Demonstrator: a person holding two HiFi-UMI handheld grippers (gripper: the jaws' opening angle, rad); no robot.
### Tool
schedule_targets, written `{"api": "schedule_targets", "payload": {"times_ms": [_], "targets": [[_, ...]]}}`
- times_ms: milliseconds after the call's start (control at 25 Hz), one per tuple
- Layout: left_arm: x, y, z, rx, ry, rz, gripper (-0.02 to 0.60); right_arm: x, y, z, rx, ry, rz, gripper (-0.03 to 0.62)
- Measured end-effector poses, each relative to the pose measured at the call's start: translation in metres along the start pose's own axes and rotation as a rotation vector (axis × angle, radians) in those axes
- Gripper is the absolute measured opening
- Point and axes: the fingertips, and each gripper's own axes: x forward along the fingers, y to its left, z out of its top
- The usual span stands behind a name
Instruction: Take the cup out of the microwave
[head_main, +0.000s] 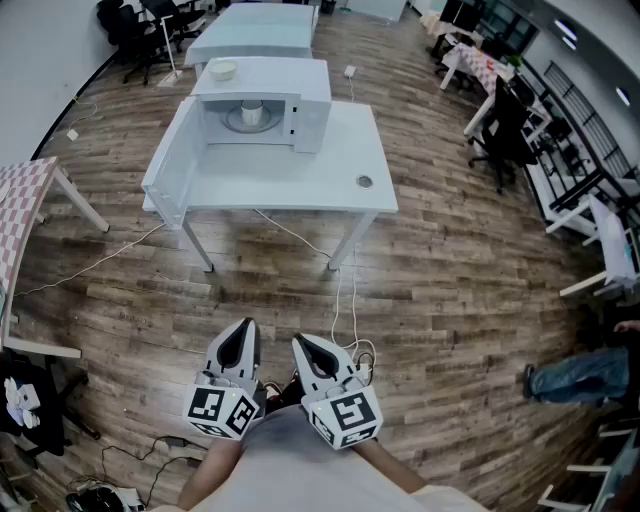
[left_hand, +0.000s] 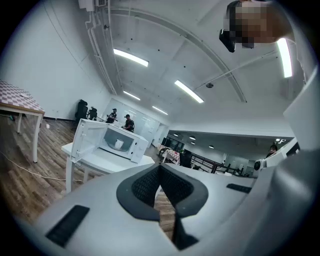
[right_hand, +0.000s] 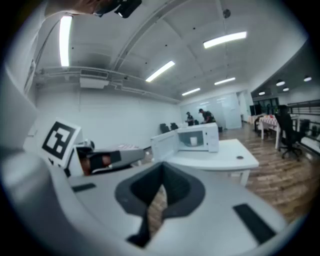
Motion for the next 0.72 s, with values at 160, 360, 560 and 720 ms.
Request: {"api": "schedule_targets", "payload": {"times_ms": [160,360,560,720], "targets": [[0.006,-0.005,-0.005,-0.006,0.017,-0.005,0.015,0.0,-0.006,-0.001,0.008,0.002,0.005,0.021],[0.01,-0.009,-0.01,-0.006,0.027,-0.006,0.015,0.0,-0.012,-0.005,0.039,0.016,0.022,0.021],[0.019,-0.014,-0.012,-0.003,0.029,-0.003,0.015,-0.001,-0.024,-0.004,0.071,0.006,0.043,0.022],[0.035,-0.017,-0.013,0.014,0.034,0.0,0.015,0.005,-0.037,0.0,0.075,0.0,0.051,0.023]]}}
